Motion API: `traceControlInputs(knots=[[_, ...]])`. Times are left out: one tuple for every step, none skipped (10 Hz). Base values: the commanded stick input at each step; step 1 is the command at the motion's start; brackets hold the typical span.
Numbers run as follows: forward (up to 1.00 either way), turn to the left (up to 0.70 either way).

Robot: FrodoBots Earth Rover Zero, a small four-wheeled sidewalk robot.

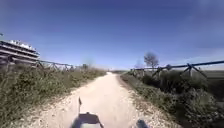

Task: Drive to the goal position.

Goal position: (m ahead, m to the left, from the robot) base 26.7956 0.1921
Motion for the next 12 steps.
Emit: traceControlInputs(knots=[[0.5,0.0],[0.5,0.0],[0.5,0.0],[0.5,0.0],[0.5,0.0],[0.5,0.0],[0.5,0.0],[0.5,0.0],[0.5,0.0],[0.5,0.0],[0.5,0.0],[0.5,0.0]])
